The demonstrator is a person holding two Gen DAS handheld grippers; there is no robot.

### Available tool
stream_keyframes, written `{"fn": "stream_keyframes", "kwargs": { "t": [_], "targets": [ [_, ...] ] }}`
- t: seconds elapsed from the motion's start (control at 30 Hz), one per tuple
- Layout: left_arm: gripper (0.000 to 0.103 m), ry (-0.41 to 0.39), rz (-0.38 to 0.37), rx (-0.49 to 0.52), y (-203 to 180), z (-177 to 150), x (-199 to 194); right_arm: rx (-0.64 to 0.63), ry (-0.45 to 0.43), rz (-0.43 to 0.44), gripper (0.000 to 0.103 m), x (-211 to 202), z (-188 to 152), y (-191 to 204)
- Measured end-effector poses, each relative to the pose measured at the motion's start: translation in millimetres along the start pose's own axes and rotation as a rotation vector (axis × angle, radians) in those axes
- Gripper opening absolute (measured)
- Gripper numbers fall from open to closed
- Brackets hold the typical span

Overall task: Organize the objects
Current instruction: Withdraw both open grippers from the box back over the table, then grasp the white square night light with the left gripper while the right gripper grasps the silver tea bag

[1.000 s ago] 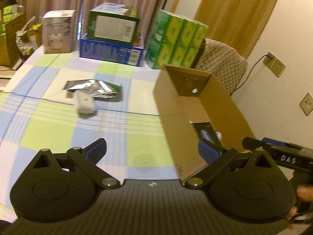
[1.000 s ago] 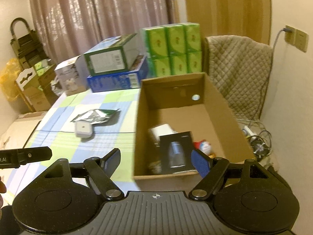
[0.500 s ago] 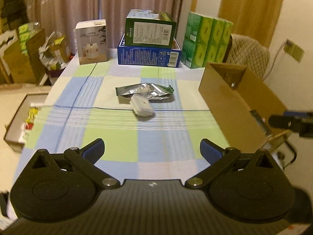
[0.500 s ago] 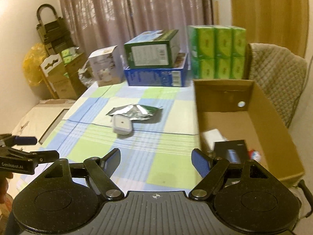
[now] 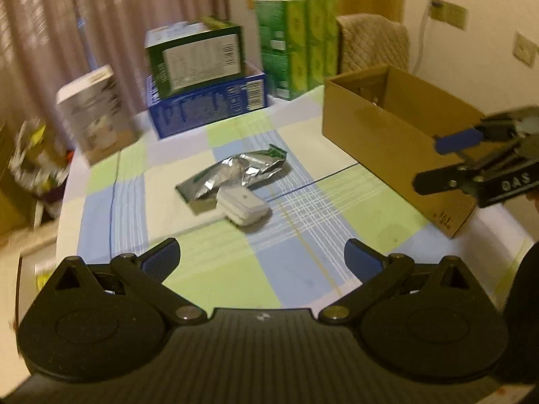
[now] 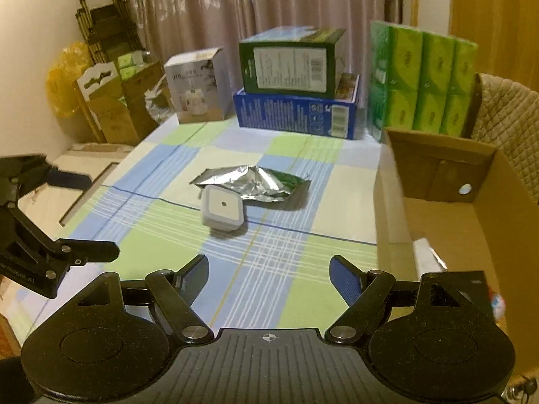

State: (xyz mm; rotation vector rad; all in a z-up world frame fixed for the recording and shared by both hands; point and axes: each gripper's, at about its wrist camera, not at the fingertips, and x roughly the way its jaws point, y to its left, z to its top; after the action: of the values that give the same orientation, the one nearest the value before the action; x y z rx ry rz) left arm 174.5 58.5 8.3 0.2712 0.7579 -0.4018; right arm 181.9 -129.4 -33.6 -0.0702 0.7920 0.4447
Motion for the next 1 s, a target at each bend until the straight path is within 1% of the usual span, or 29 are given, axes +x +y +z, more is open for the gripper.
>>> {"fn": "stream_keyframes", "kwargs": {
  "t": [0.17,0.33,0.4,0.53,0.63,0.8,0.9,1.0],
  "targets": [
    [0.102,0.009,-0.028,0.101,11,5,42,0.001,0.016,-0.003,0.075,40,5,-6],
    [0.100,0.023,-0.058,0.168,23,4,89,-0.005,0.055,-0.002,0.067,81,9,-13],
    [0.099,0.032,-0.060,0.198,28,5,106,-0.019,0.065,-0.005,0.065,94,11,-16],
    [0.095,0.059,-0.083,0.233,37,7,141,-0.036,0.081,-0.002,0.065,114,16,-21],
    [0.094,0.058,-0.112,0.254,40,10,160,-0.043,0.090,-0.004,0.065,125,20,-26],
    [0.094,0.059,-0.134,0.328,40,16,185,-0.057,0.105,-0.011,0.065,140,25,-30],
    [0.090,0.065,-0.149,0.361,39,21,194,-0.074,0.115,-0.016,0.065,146,26,-30],
    [0.090,0.079,-0.171,0.392,38,24,202,-0.088,0.122,-0.017,0.065,151,28,-30]
  ]
}}
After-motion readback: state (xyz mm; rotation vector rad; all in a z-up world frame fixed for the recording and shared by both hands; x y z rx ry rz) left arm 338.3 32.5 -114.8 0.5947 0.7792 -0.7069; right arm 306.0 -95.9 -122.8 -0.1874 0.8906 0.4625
